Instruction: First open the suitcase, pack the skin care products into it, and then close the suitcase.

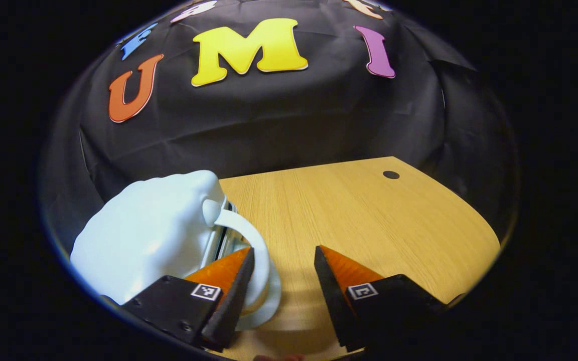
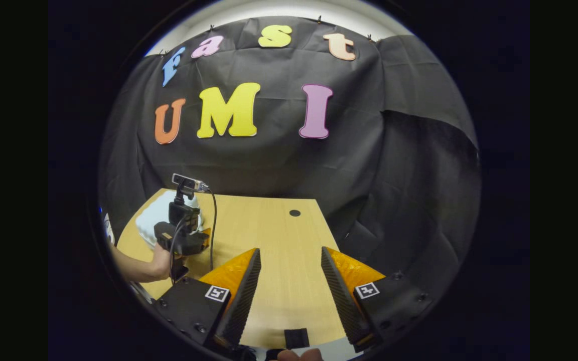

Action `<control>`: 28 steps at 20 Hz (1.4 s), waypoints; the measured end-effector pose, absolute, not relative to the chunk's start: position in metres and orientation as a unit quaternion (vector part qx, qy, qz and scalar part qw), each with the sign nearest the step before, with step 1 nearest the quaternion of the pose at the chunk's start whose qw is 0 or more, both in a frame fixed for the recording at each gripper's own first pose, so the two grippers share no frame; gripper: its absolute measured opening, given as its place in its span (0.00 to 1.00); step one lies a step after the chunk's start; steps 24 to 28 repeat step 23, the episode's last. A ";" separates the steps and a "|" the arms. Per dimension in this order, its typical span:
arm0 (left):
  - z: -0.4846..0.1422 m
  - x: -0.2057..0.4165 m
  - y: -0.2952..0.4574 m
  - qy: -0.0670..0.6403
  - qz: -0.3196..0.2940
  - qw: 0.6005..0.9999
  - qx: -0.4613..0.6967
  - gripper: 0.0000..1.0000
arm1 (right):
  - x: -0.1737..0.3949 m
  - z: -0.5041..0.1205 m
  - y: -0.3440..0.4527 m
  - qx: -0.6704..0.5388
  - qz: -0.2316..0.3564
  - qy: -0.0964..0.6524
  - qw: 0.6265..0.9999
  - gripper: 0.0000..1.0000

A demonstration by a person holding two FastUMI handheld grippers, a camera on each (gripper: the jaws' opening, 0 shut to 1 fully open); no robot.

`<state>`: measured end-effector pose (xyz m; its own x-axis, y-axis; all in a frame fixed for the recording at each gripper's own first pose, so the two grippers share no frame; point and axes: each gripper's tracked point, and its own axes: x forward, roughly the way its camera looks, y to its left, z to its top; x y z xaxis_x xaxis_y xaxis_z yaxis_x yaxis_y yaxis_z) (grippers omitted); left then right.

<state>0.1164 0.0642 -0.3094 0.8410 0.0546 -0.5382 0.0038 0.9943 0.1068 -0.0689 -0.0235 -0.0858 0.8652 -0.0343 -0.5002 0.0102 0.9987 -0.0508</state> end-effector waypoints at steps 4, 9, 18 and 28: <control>-0.301 0.104 0.060 0.283 -0.004 0.958 0.039 0.89 | -0.069 -0.084 -0.014 -0.017 -0.004 0.254 0.967 0.73; -0.250 0.069 0.061 0.250 -0.003 0.968 0.008 0.96 | -0.051 -0.068 0.007 0.001 0.010 0.218 0.976 0.73; -0.014 0.008 0.096 0.073 0.044 0.996 0.000 0.96 | -0.003 0.019 0.070 0.019 0.052 0.065 0.996 0.72; 0.009 -0.015 0.109 0.048 0.068 0.997 -0.003 0.96 | -0.004 0.042 0.083 0.033 0.048 0.028 0.998 0.72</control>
